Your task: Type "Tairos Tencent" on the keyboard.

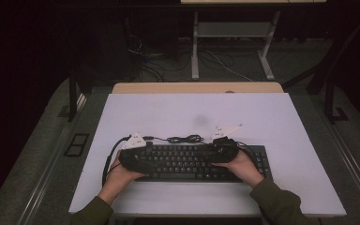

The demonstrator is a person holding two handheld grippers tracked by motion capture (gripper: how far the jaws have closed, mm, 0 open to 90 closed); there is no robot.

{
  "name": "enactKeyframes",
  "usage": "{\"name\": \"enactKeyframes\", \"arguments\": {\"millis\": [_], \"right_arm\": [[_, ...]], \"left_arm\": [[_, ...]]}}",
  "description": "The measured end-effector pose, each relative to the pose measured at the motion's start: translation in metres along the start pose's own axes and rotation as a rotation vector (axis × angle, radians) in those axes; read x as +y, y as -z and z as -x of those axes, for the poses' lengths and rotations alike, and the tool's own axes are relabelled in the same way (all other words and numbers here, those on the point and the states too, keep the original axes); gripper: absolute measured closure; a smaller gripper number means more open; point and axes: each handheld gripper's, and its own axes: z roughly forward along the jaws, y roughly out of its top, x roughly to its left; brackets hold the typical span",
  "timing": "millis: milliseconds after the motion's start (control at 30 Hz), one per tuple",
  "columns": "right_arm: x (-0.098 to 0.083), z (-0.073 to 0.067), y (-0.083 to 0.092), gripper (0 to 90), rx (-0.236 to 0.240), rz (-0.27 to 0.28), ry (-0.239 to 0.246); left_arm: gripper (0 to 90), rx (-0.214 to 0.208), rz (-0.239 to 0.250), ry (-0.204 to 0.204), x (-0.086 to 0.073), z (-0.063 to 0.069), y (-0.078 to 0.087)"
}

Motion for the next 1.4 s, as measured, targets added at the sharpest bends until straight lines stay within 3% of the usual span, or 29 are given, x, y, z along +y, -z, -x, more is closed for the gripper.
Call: {"name": "enactKeyframes", "arguments": {"millis": [233, 367, 567, 733, 967, 1333, 1400], "right_arm": [[0.003, 0.003, 0.005, 38.1, 0.004, 0.063, -0.004], [0.002, 0.006, 0.006, 30.4, 0.002, 0.08, -0.009], [0.001, 0.009, 0.006, 26.7, -0.014, 0.082, -0.009], [0.0, 0.009, 0.006, 26.1, -0.015, 0.081, -0.018], [-0.001, 0.008, 0.006, 25.9, -0.018, 0.078, -0.012], [0.0, 0.006, 0.004, 25.9, -0.015, 0.072, -0.013], [0.0, 0.006, 0.004, 25.9, -0.015, 0.071, -0.012]], "left_arm": [[7.7, -0.003, 0.026, 0.008, 0.001, -0.001, 0.001], [7.9, -0.004, 0.029, 0.009, 0.001, 0.0, 0.004], [9.7, -0.005, 0.041, 0.014, 0.0, -0.002, 0.011], [16.3, -0.021, 0.048, 0.013, -0.001, -0.005, 0.018], [34.1, -0.039, 0.053, 0.021, -0.003, -0.007, 0.026], [84.6, -0.095, 0.011, 0.023, -0.007, -0.009, 0.027], [89.3, -0.102, 0.001, 0.019, -0.007, -0.009, 0.026]]}}
